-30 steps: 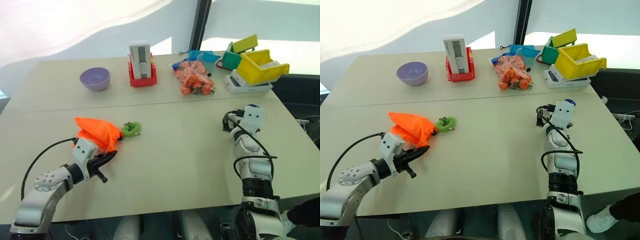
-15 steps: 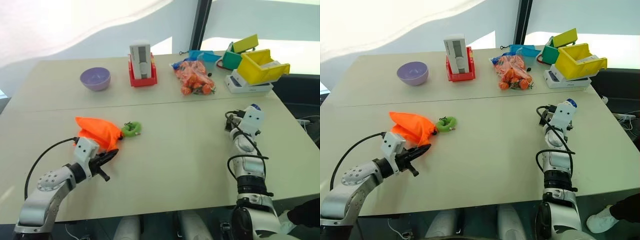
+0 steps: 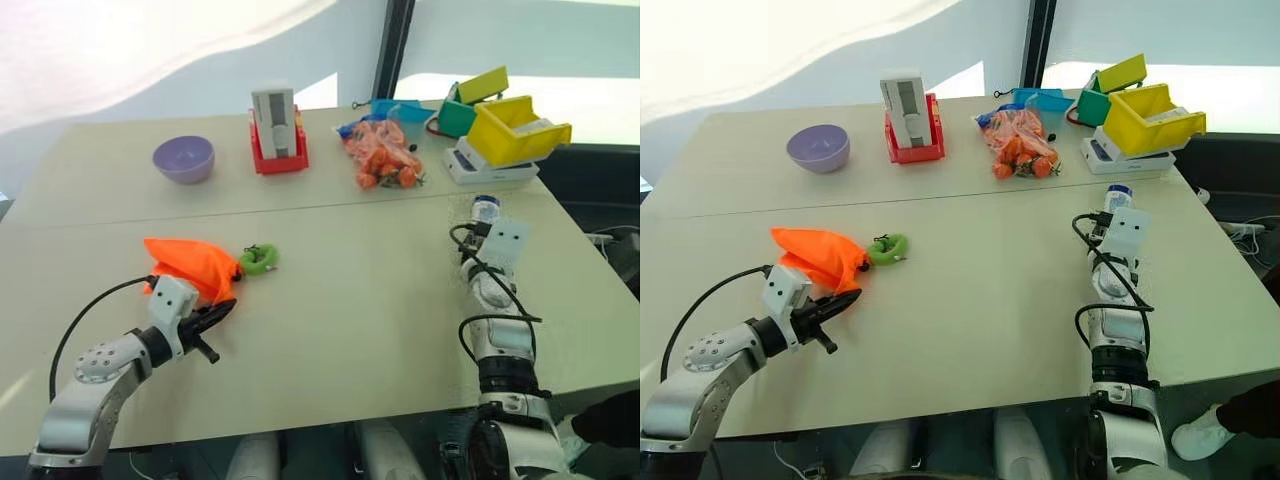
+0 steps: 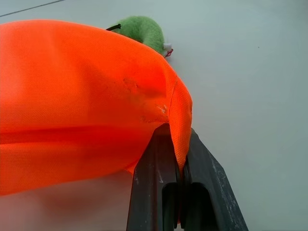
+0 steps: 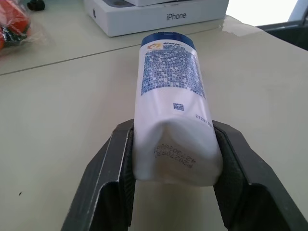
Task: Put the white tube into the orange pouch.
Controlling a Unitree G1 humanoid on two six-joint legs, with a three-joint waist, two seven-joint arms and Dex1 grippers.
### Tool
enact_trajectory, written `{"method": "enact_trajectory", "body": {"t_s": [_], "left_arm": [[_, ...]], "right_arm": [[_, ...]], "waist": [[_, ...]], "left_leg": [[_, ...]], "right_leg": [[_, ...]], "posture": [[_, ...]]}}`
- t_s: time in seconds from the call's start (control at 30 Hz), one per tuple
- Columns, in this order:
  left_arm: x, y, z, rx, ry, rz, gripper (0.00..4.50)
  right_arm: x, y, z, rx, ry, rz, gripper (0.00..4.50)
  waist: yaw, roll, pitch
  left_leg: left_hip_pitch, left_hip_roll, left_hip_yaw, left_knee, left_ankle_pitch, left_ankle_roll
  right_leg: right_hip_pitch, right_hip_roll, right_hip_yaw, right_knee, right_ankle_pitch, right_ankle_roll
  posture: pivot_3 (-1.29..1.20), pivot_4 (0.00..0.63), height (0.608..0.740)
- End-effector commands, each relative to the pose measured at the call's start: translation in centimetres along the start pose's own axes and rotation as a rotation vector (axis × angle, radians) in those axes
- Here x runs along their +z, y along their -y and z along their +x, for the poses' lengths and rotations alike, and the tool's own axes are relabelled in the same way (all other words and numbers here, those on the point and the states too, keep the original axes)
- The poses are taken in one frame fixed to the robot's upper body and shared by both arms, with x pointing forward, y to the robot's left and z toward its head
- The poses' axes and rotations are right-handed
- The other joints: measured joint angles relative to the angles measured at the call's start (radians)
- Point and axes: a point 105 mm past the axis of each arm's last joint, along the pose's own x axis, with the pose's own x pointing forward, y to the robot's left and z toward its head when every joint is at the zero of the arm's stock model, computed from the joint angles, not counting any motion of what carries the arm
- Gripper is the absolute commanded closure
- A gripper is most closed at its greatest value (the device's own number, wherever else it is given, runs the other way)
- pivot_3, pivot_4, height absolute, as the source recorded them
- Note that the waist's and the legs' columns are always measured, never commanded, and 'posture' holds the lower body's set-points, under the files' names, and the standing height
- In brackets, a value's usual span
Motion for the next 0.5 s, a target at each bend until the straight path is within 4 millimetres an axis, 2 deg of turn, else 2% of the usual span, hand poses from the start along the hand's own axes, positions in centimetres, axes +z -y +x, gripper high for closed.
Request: {"method": "enact_trajectory", "body": {"t_s": [0.03, 0.13, 0.23, 0.27, 0.37, 0.5], "left_arm": [[1.1, -1.0, -0.8, 0.036, 0.044, 0.006, 4.5], [1.8, -1.4, -1.2, 0.035, 0.069, -0.021, 4.5], [3.1, -1.3, -1.5, 0.005, 0.111, -0.063, 4.5], [3.5, -1.3, -1.6, -0.002, 0.122, -0.074, 4.5], [4.3, -1.1, -1.9, -0.016, 0.133, -0.097, 4.5], [4.3, -0.7, -2.2, -0.033, 0.109, -0.098, 4.5]], "right_arm": [[4.6, -6.2, -2.8, 0.458, 0.204, -0.045, 2.68], [4.4, -10.1, -7.1, 0.858, 0.205, -0.115, 2.68], [3.4, -13.1, -11.8, 1.218, 0.133, -0.174, 2.68], [3.3, -13.6, -12.7, 1.291, 0.116, -0.176, 2.68], [2.8, -15.3, -14.9, 1.467, 0.074, -0.218, 2.68], [3.2, -17.5, -16.0, 1.581, 0.078, -0.215, 2.68]], "waist": [[-0.003, 0.0, 0.0], [-0.003, 0.0, 0.0], [0.001, -0.001, 0.0], [0.002, -0.001, 0.001], [0.002, -0.003, 0.001], [0.0, -0.003, 0.001]], "left_leg": [[0.0, 0.0, 0.0, 0.0, 0.0, 0.0], [0.001, 0.003, 0.0, 0.0, -0.001, 0.001], [0.001, 0.005, -0.001, 0.0, -0.001, 0.001], [0.001, 0.006, -0.001, 0.0, -0.001, 0.001], [0.0, 0.006, -0.001, 0.002, -0.001, 0.001], [0.001, 0.005, -0.001, 0.003, -0.001, 0.001]], "right_leg": [[0.0, 0.0, 0.0, 0.0, 0.0, 0.0], [0.0, 0.002, 0.001, 0.0, 0.0, 0.0], [0.0, 0.003, 0.0, 0.0, 0.0, 0.0], [0.0, 0.002, 0.0, 0.0, 0.0, 0.0], [0.001, 0.002, -0.001, 0.0, 0.0, 0.0], [0.002, 0.001, 0.0, -0.001, 0.0, 0.0]], "posture": [[0.0, 0.15, 0.74], [0.0, 0.15, 0.74], [0.0, 0.15, 0.74], [0.0, 0.15, 0.74], [0.0, 0.15, 0.74], [0.0, 0.15, 0.74]]}}
